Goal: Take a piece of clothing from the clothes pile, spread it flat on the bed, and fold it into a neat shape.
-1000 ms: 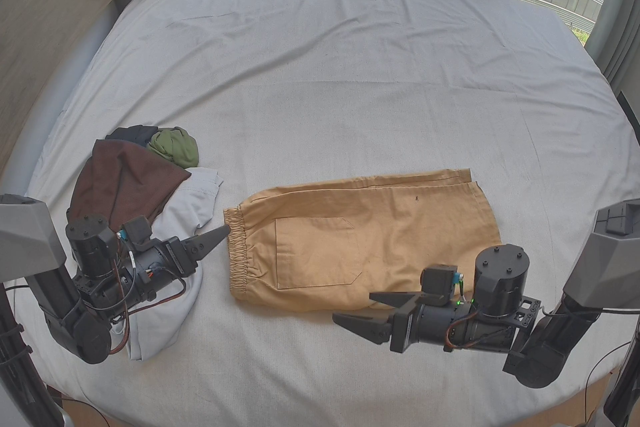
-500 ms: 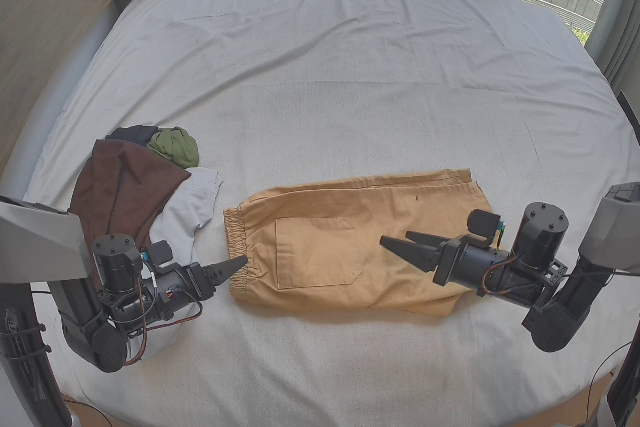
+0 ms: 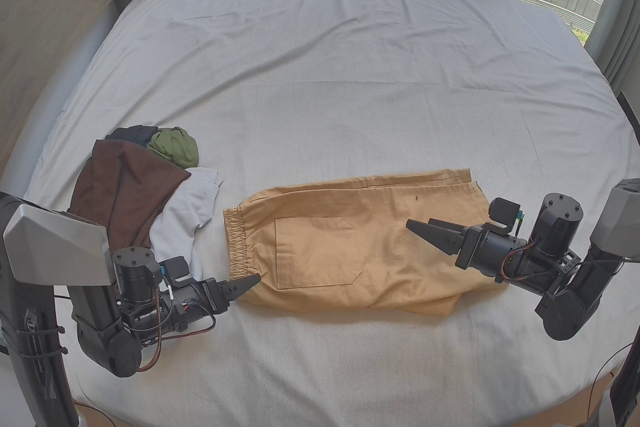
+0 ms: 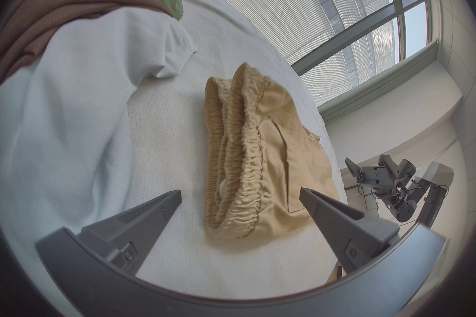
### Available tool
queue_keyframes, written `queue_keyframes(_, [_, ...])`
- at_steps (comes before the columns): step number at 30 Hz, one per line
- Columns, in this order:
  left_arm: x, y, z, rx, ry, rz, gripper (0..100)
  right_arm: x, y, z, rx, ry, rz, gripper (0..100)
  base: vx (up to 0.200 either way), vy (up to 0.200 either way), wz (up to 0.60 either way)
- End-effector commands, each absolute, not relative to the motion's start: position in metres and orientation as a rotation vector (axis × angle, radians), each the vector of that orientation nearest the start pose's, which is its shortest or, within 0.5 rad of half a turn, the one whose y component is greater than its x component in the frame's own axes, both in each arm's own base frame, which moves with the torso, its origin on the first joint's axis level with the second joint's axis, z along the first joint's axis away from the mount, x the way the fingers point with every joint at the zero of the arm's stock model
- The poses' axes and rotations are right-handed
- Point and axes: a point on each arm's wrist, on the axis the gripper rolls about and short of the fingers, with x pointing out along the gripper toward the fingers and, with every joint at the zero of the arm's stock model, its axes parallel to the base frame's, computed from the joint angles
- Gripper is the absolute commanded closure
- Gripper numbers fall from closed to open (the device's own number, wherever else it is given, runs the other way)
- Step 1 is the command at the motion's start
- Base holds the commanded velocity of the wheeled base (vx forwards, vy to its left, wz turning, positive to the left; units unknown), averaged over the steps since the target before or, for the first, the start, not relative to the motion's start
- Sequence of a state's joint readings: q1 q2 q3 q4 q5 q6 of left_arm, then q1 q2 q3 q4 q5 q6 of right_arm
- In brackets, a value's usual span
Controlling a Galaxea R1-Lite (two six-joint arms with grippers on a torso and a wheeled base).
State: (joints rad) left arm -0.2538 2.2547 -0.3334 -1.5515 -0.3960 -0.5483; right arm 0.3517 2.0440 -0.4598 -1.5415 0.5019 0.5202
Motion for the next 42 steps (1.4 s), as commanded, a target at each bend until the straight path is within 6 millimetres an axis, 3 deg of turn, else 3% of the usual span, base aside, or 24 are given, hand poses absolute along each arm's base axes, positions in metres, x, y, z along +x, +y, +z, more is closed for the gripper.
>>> queue_keyframes(1, [0.284,-0.087,0.0,-0.549,0.56,-0.531,0,0.286,0.117,0.087,0.489,0.265,0.825,0,0.0,0.0,0.0])
queue_keyframes(15, [0.294,-0.116,-0.008,-0.59,0.562,-0.539,0,0.285,0.119,0.087,0.487,0.266,0.831,0,0.0,0.0,0.0])
queue_keyframes(27, [0.32,-0.122,0.008,-0.675,0.422,-0.453,0,0.282,0.123,0.083,0.481,0.285,0.839,0,0.0,0.0,0.0])
queue_keyframes(39, [0.319,-0.122,0.007,-0.682,0.429,-0.446,0,0.282,0.123,0.082,0.481,0.288,0.839,0,0.0,0.0,0.0])
queue_keyframes(40, [0.319,-0.122,0.007,-0.682,0.429,-0.446,100,0.282,0.123,0.082,0.481,0.29,0.839,0,0.0,0.0,0.0])
queue_keyframes(42, [0.319,-0.122,0.007,-0.683,0.429,-0.447,100,0.282,0.123,0.081,0.481,0.292,0.838,0,0.0,0.0,0.0])
